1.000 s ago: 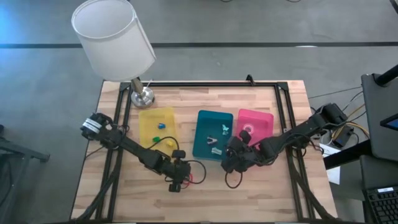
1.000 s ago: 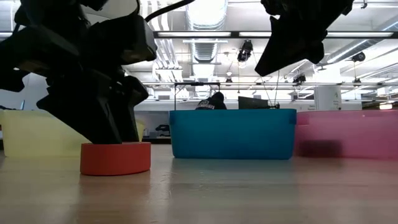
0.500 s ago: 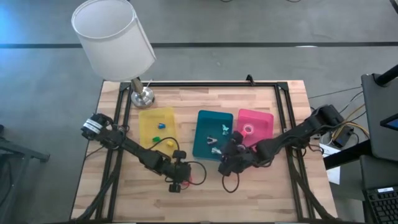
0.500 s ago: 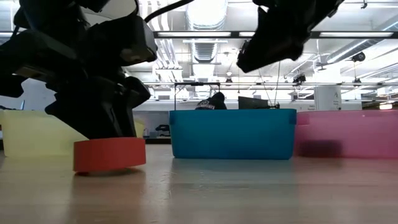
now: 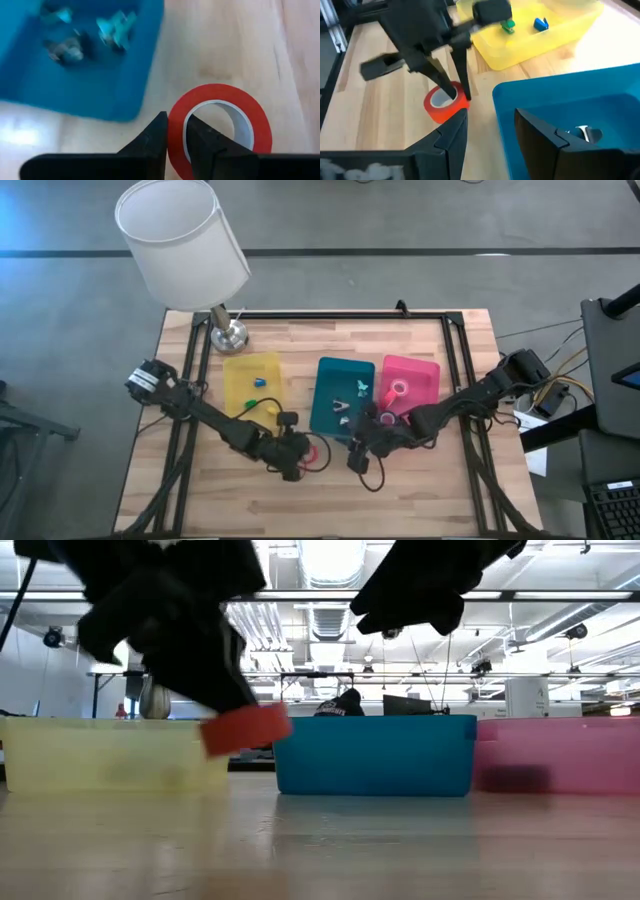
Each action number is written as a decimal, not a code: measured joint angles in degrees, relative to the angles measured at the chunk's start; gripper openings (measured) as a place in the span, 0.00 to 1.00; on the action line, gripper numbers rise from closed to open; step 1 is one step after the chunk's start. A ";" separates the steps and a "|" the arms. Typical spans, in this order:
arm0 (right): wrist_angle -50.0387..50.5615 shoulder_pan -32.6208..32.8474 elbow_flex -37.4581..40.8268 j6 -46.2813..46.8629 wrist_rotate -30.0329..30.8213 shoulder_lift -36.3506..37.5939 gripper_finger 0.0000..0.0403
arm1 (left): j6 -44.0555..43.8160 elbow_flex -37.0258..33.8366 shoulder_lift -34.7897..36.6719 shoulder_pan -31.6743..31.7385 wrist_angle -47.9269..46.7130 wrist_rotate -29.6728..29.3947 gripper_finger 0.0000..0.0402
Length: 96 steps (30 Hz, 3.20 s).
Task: Pick and place Stapler, Stapler remover, tape
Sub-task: Put the red tape into the pink bin
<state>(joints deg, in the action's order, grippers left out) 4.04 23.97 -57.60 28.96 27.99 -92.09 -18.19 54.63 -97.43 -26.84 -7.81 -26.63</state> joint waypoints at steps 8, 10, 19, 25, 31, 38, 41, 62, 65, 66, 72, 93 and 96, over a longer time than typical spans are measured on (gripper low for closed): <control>-1.06 -0.58 0.05 15.02 -0.03 0.00 0.40 | 3.26 4.14 2.23 -1.31 0.52 -18.31 0.12; -2.28 -0.68 0.07 19.03 0.00 0.00 0.40 | 4.57 4.84 2.23 -1.47 0.22 -24.52 0.13; -7.28 -0.95 0.07 20.44 0.54 -0.04 0.40 | 8.31 6.31 2.10 -1.39 2.90 -33.23 0.13; -9.58 -2.18 0.07 20.38 0.70 -1.51 0.40 | 11.28 6.03 2.00 -1.39 5.86 -33.88 0.14; -9.79 -2.97 0.02 20.38 1.70 -1.51 0.40 | 11.78 5.99 1.97 -1.39 6.26 -36.65 0.14; -9.11 -2.97 0.02 20.36 1.95 -1.27 0.40 | 11.63 5.99 1.97 -1.41 6.36 -36.57 0.14; -9.03 -2.95 0.02 20.29 1.95 -1.27 0.40 | 11.43 5.99 1.97 -1.47 6.38 -36.54 0.14; -8.77 -2.78 0.02 19.05 0.20 -0.90 0.40 | 10.25 5.99 2.03 -2.26 5.77 -37.54 0.14; -8.80 -2.60 0.02 18.83 0.18 -0.90 0.40 | 10.22 5.99 2.07 -2.53 5.79 -37.50 0.14; -8.80 -2.60 0.04 18.78 0.11 -0.90 0.40 | 10.22 5.99 2.08 -2.60 5.79 -37.52 0.14; -8.79 -2.62 0.07 18.80 -0.07 -0.90 0.40 | 9.70 6.09 2.13 -3.08 6.40 -37.56 0.14; -10.63 -2.60 0.07 17.00 0.28 -0.90 0.40 | 9.23 5.98 2.16 -3.49 10.83 -37.12 0.14; -10.91 -2.60 0.07 16.80 0.44 -0.90 0.40 | 9.16 5.99 2.16 -3.49 11.82 -36.37 0.14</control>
<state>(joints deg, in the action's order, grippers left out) -6.86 21.37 -57.54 45.77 28.43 -92.99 -9.03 60.61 -95.26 -30.33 4.01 -63.00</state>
